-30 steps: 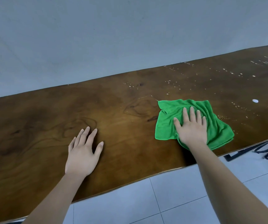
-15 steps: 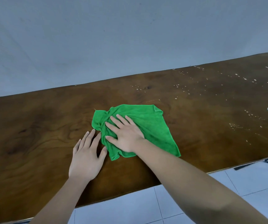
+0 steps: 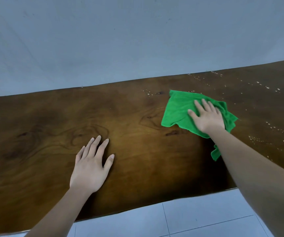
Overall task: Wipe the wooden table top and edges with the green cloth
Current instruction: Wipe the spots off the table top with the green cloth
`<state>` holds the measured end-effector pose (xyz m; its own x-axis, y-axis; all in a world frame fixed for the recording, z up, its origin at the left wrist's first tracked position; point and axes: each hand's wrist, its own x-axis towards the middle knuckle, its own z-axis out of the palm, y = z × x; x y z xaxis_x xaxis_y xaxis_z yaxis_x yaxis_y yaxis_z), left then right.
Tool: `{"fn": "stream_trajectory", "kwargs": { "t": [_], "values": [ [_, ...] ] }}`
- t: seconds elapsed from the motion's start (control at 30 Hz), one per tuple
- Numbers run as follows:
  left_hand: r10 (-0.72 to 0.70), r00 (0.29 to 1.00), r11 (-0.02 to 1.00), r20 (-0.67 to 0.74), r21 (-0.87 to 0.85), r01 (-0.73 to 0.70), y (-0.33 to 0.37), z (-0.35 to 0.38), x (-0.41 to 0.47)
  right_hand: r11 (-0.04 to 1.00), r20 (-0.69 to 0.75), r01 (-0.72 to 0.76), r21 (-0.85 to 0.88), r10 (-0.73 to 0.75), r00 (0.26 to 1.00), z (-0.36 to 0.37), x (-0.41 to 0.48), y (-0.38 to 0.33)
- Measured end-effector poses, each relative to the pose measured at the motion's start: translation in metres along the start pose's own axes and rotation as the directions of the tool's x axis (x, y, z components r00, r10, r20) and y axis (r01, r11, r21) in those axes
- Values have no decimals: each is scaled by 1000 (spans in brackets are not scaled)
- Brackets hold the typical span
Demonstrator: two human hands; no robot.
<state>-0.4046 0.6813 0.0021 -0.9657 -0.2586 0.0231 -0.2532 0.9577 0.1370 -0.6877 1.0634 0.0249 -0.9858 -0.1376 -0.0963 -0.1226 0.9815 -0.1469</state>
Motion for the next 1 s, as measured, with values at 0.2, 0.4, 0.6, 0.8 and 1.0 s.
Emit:
{"fn": "stream_trajectory", "kwargs": {
  "t": [0.2,0.4,0.6,0.8,1.0],
  "values": [
    [3,1000,1000,1,5,-3,0,1,1,971,-1,-240,-7,240,971,14,-22,-63],
    [3,1000,1000,0,-2,-3,-1,0,1,988,61,147,-50,-144,988,36,-63,-191],
    [-21,1000,999,16,-44,21,0,-4,1,786,152,614,-72,-600,785,49,-62,-258],
    [-59,997,996,54,-62,63,1,-7,3,650,181,760,-15,-746,642,35,11,-226],
    [-81,995,992,59,-88,86,6,-12,2,822,107,567,-53,-560,822,10,119,-124]
  ]
}}
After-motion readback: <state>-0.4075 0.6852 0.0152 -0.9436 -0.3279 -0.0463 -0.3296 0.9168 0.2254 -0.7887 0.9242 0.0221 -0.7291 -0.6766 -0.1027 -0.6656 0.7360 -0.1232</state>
